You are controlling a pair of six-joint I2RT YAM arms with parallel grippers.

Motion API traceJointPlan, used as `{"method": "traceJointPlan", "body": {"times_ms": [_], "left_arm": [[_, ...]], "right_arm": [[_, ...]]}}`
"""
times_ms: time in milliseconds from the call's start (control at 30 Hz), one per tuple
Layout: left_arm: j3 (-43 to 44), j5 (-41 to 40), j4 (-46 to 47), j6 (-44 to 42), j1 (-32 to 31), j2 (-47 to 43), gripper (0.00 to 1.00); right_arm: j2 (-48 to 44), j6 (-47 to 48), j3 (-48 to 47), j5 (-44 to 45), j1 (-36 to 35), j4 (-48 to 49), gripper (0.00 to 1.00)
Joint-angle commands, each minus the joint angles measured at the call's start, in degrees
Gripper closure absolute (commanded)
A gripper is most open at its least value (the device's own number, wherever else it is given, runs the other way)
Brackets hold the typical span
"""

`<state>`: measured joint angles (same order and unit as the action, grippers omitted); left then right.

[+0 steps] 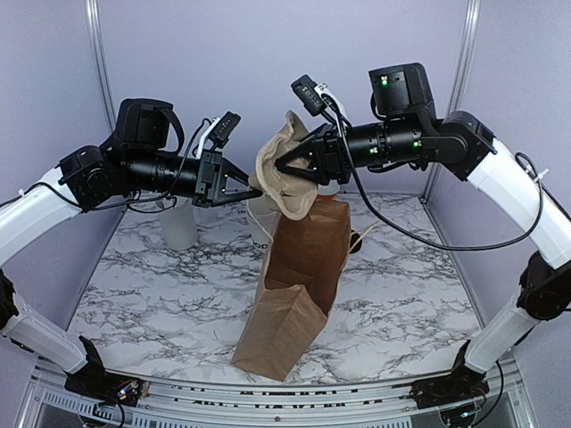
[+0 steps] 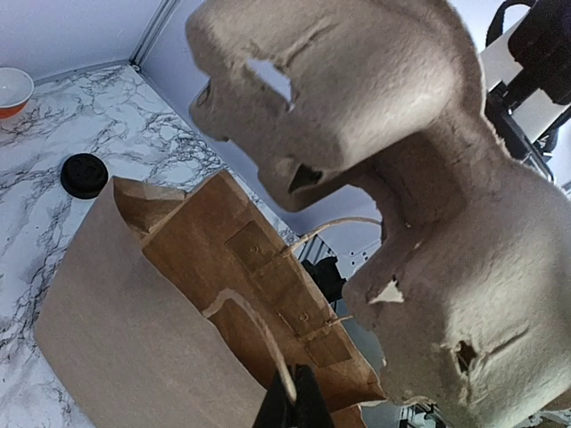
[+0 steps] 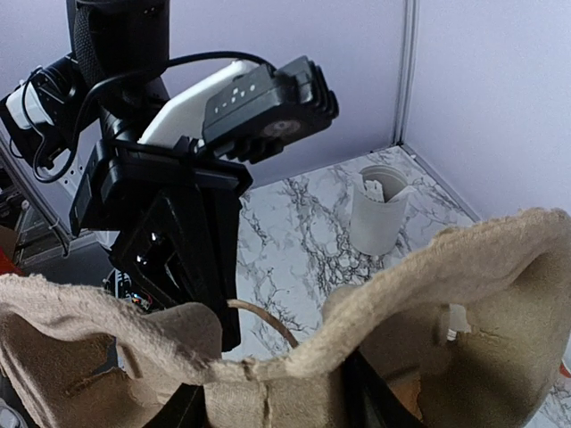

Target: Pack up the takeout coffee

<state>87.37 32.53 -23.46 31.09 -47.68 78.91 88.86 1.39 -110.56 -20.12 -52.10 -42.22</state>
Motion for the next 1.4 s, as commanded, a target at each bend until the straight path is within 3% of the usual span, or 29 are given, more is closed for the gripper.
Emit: {"method": "traceJointPlan", "body": {"times_ms": [0,267,667,1367], "left_arm": [[-1.93,0.82,4.16,0.31,0.84,-3.30,1.00],[-5.83,-1.76,4.80,0.30,2.53,-6.76,1.00],[-9.16,-1.69,6.32,-0.34,4.09,-9.20,1.00],[-12.14,-3.46,6.38,-1.97,6.06,-11.44,1.00]], "right_arm": [[-0.90,0.82,-1.62,-6.98,-0.29,0.19,0.57],[-2.73,1.58,5.05,-12.29,-0.29,1.33,0.57],[3.74,2.55,2.42,-17.80,-0.29,-2.57,0.58],[10.06,2.76,-4.73,-14.32,-0.29,-13.95,0.60]]}}
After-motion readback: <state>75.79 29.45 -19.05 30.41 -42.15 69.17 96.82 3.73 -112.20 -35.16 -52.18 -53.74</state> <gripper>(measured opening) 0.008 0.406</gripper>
